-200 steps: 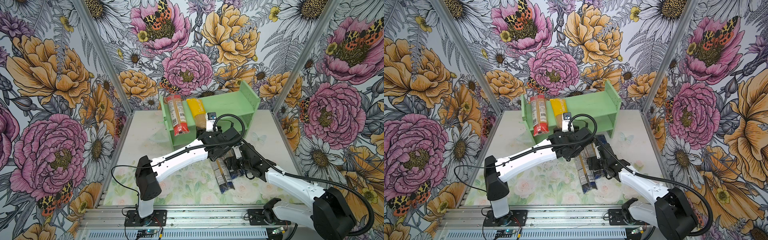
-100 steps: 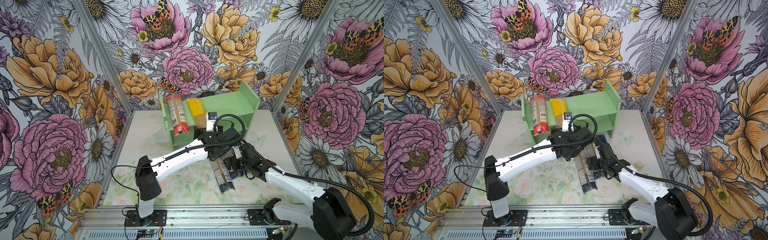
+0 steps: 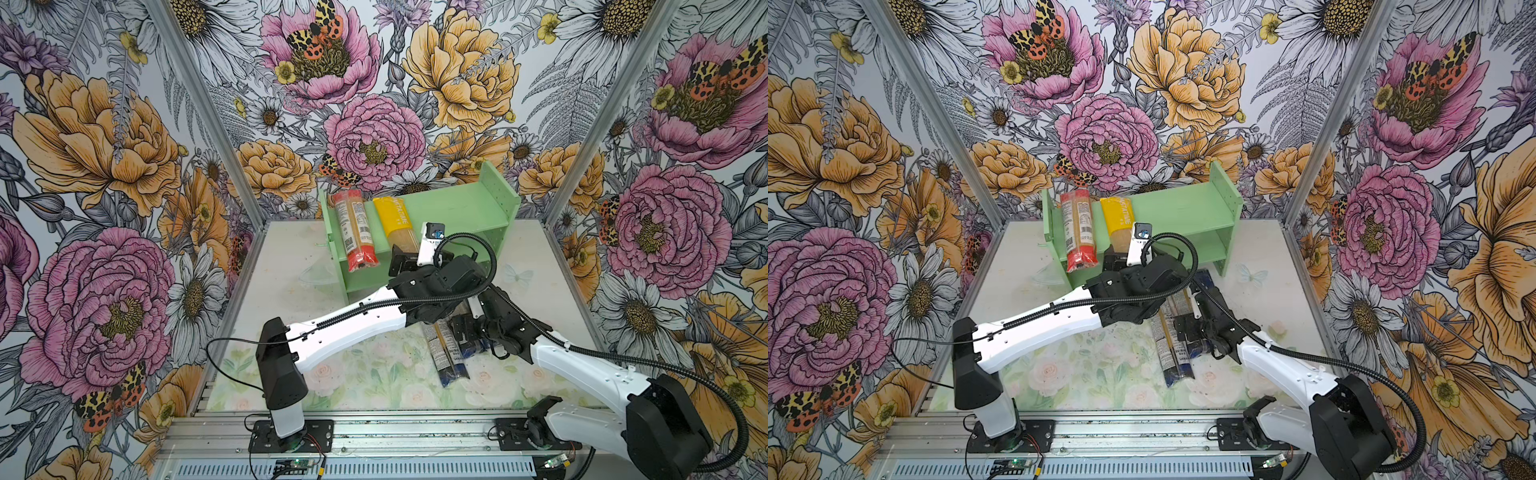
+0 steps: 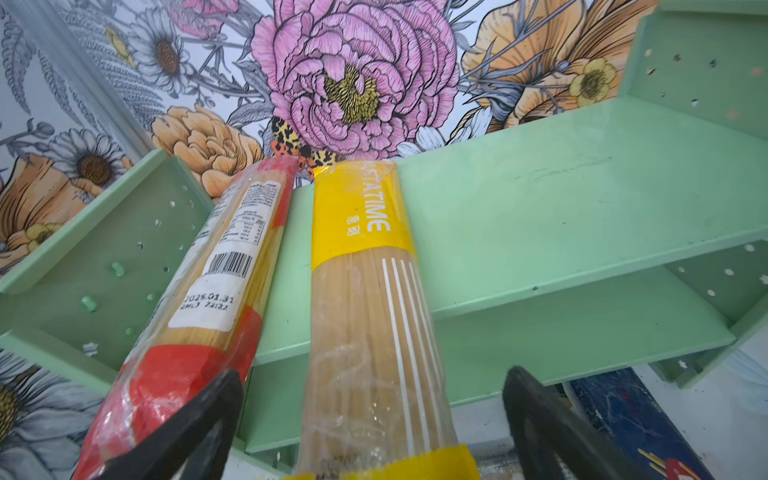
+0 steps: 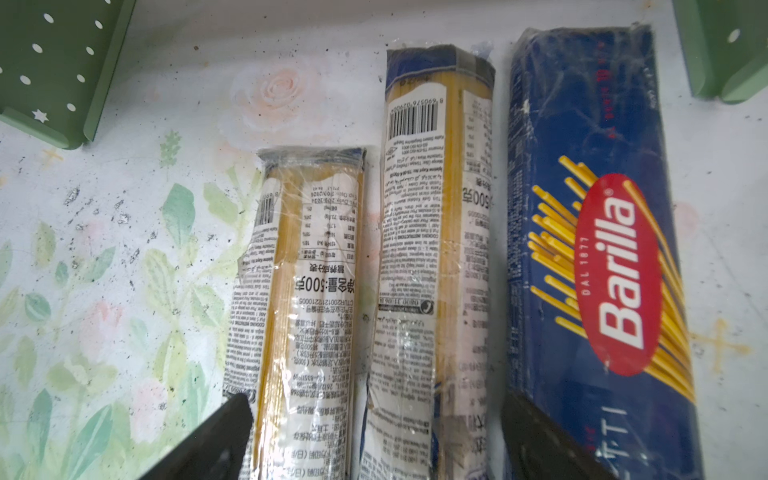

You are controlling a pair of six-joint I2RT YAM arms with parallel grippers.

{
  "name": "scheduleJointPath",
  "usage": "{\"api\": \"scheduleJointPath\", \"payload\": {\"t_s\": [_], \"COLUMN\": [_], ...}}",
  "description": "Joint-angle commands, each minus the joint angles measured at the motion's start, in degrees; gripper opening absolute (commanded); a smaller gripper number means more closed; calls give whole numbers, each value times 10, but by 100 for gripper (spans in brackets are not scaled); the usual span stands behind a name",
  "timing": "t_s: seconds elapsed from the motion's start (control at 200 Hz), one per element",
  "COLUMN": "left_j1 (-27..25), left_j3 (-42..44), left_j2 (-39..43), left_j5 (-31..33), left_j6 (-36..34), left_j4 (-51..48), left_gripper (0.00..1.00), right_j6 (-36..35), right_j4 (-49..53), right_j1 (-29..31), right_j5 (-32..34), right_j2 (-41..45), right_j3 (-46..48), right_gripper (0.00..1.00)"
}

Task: Place and organize the pasta boxes and bags onto the shelf
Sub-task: 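Tip the yellow pack down onto the shelf and open the left gripper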

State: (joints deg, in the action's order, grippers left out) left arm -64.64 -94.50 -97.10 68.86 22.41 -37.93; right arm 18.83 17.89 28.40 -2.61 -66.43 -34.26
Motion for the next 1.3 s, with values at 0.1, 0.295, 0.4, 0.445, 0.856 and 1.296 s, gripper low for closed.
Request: {"api": "scheduleJointPath", "payload": {"t_s": [0.1,0.295,0.4,0.445,0.856,1.296], "left_j1": [15,33,40,44,95,148], "left_j3": [153,151,181,199,316,393], "left_j2": [118,122,133,140,194,196], "left_j5": [-90,-100,-139,-161,-338,-446], "left_j6": [-129,-164,-194,-205,-208,-211], "left_j4": [323,291,327,348,416,465], "left_gripper": [99,99,99,99,99,98], "right_j6": [4,2,4,4,14,41], "right_j4": [11,17,22,24,37,36], "right_j1": [-5,-6,-6,-6,-6,-5], "right_j5": [17,18,18,19,6,15], "right_j2": [15,10,9,9,19,38], "right_j3": [-24,-38,-43,-45,-40,-3], "right_gripper": [96,96,96,96,97,98]}}
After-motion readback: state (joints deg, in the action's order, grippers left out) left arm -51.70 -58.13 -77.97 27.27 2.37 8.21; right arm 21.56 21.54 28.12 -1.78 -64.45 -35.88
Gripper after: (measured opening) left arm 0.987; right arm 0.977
